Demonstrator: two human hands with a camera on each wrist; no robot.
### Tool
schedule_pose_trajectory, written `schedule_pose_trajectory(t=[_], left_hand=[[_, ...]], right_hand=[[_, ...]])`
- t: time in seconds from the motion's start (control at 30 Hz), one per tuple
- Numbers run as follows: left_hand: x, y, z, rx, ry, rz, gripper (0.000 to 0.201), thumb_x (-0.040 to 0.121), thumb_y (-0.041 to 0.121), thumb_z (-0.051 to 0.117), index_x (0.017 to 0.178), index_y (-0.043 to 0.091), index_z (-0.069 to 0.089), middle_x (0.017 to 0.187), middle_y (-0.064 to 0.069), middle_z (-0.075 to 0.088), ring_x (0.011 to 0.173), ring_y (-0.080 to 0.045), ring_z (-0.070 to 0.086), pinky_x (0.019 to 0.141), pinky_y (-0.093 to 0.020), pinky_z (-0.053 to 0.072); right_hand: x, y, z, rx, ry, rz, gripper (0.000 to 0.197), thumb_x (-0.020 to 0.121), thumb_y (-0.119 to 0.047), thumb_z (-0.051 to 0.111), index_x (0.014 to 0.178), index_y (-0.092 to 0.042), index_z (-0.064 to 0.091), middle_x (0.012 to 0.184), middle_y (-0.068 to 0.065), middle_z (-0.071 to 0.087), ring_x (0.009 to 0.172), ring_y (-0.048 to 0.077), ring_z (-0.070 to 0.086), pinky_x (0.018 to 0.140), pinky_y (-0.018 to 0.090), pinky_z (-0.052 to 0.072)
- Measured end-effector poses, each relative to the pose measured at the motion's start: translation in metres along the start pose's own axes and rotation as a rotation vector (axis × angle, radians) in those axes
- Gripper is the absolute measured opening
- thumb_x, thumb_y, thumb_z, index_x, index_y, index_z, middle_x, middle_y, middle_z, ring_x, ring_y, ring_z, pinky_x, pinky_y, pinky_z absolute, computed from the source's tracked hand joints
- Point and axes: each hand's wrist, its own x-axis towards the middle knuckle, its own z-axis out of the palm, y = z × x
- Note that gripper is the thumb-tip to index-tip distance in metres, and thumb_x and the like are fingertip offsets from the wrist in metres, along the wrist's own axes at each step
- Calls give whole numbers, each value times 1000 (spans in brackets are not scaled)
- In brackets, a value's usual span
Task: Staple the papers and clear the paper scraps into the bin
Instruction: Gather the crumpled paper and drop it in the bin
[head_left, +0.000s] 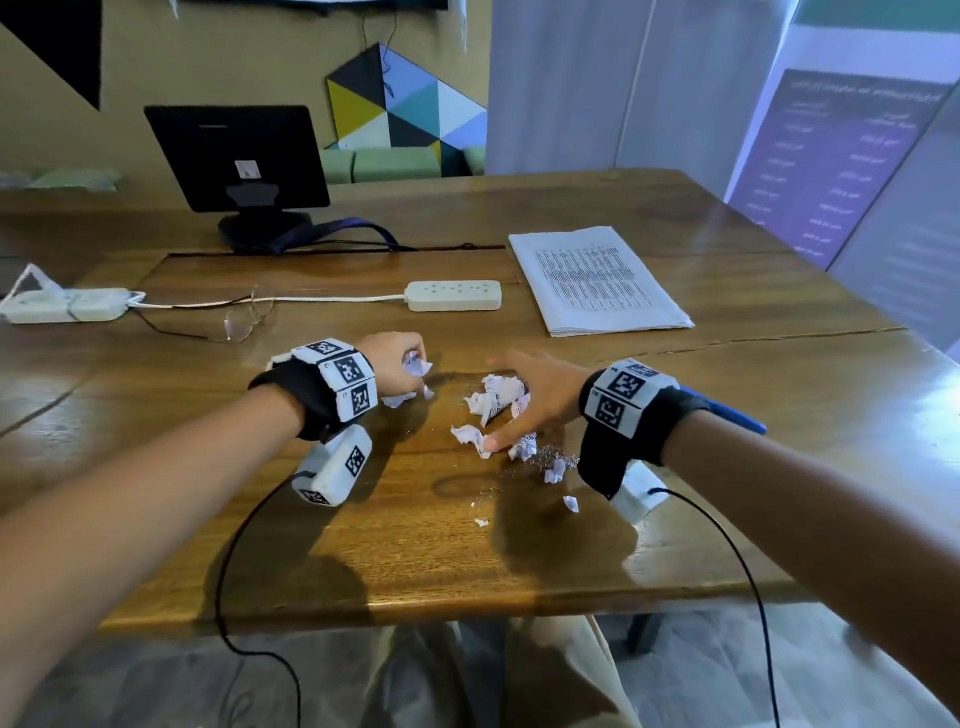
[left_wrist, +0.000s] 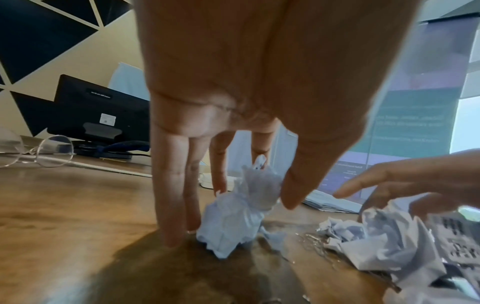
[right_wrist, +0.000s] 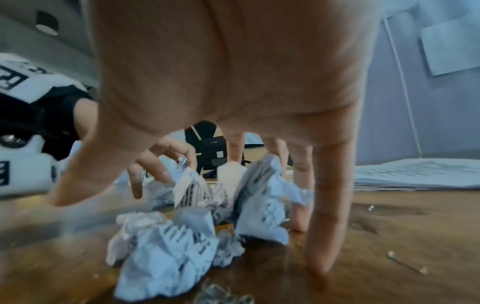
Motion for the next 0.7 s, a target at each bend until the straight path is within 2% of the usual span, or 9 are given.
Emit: schedule_pose_trajectory(t=[0.07,0.17,0.27,0.33,0.4,0.47,0.57,0.7], left_hand=[[3,1,3,24,-16,0,31,86,23,61,114,13,55,113,-12,59,82,-24,50,51,-21,37],[5,4,9,89,-15,12,30,86,24,62,114,14,57,103,-9,60,81,-23,50,54,-23,35],[4,5,12,133,-9,19,29,86,24,64,113,14,61,114,-8,61,91,-23,53,60,-23,35],[2,4,14,149,-6,38,30,85,27,66,111,14,63,120,-7,61,105,-25,55,71,-22,34],[0,4,14,134,-2,37,29,85,27,66,111,14,64,124,-7,60,110,-25,54,75,-23,33],[-3,7,13,126,1,38,31,86,27,65,114,13,64,122,-8,61,100,-23,54,71,-22,33],[-6,12,10,109,-2,59,29,86,26,65,111,11,65,115,-9,64,84,-16,48,57,-23,32],[-12,16,4,39,10,91,24,87,23,63,105,8,66,101,-8,66,68,-14,51,65,-25,40]], right_hand=[[2,-3,5,-50,-18,17,117,45,-66,80,141,-45,15,150,5,24,136,30,33,105,53,38],[5,-11,13,-177,10,26,110,50,-71,74,139,-47,14,147,7,25,131,35,39,99,55,43],[8,-15,23,-335,11,8,96,61,-75,64,139,-42,19,144,9,27,129,37,39,98,55,43],[8,-16,26,-391,13,1,86,70,-70,60,140,-36,22,144,10,27,129,37,38,100,52,43],[6,-15,27,-385,29,-11,77,78,-64,57,140,-32,26,141,11,29,124,36,44,98,48,45],[4,-16,26,-365,41,-34,68,84,-55,56,140,-27,30,137,12,33,117,34,50,95,42,47],[3,-15,25,-306,63,-67,59,88,-38,58,140,-23,34,132,12,38,113,33,53,92,39,46],[2,-6,14,-203,132,-72,52,89,-28,58,136,-13,42,130,12,53,117,29,52,92,32,42]])
